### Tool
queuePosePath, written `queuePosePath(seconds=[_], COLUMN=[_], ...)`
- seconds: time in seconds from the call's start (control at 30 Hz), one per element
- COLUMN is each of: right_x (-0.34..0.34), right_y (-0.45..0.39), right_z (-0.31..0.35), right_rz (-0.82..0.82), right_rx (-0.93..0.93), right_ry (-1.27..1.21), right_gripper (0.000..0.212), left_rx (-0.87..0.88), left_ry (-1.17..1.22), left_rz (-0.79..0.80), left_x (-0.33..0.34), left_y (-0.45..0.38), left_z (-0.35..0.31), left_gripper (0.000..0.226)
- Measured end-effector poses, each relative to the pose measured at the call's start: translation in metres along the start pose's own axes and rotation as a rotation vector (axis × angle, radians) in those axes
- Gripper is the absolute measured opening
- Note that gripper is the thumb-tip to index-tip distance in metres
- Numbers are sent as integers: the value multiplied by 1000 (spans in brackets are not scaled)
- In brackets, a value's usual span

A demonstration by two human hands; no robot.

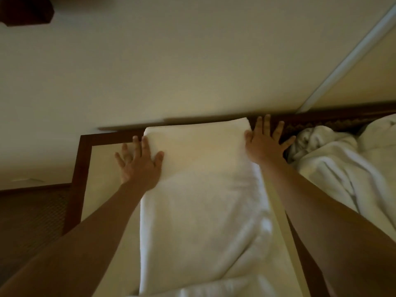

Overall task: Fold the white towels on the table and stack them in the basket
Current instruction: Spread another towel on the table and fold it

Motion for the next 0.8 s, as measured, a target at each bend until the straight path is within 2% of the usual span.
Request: queuePosePath(seconds=[0.07, 0.13, 0.2, 0.27, 0.37, 0.47, 0.53, 0.6, 0.67, 0.73, 0.8], right_x=[-3, 12, 38, 48, 42, 32, 21, 7, 5, 15, 32], right_y=[30, 76, 116, 125, 105, 93, 109, 147, 188, 221, 240], right_z=[6, 27, 37, 25, -3, -27, -36, -35, -32, -30, -34], right_rz=[-90, -96, 0, 48, 16, 52, -2, -139, -228, -157, -1], right_rx=[-66, -261, -416, -438, -342, -66, 78, 90, 80, 133, 217], right_ry=[31, 98, 136, 138, 124, 7, -81, -110, -194, -321, -384], right_gripper=[66, 69, 69, 68, 63, 65, 66, 57, 46, 50, 63], left_rx=[-12, 177, 431, 506, 335, 184, 111, 78, 92, 39, -97], left_ry=[17, 83, 24, -64, -58, -36, 22, 148, 260, 383, 477], left_rz=[-60, -99, -61, -25, -17, 1, 25, -10, -70, -44, 83], left_x=[-3, 2, 21, 36, 38, 33, 26, 18, 17, 21, 28], left_y=[23, 64, 103, 118, 109, 106, 113, 135, 163, 192, 213], left_z=[0, -21, -41, -37, 3, 39, 55, 72, 84, 92, 94], left_gripper=[79, 74, 71, 69, 68, 71, 74, 69, 52, 34, 32])
Point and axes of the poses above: each hand's wrist, its own y-axis away from the middle knuckle, its own x-axis out of the palm, z = x × y, the point moved 4 cm from there along -y, towards the middle knuckle, and after that the axes turned 7 degrees about -x, right-handed, at the moved point
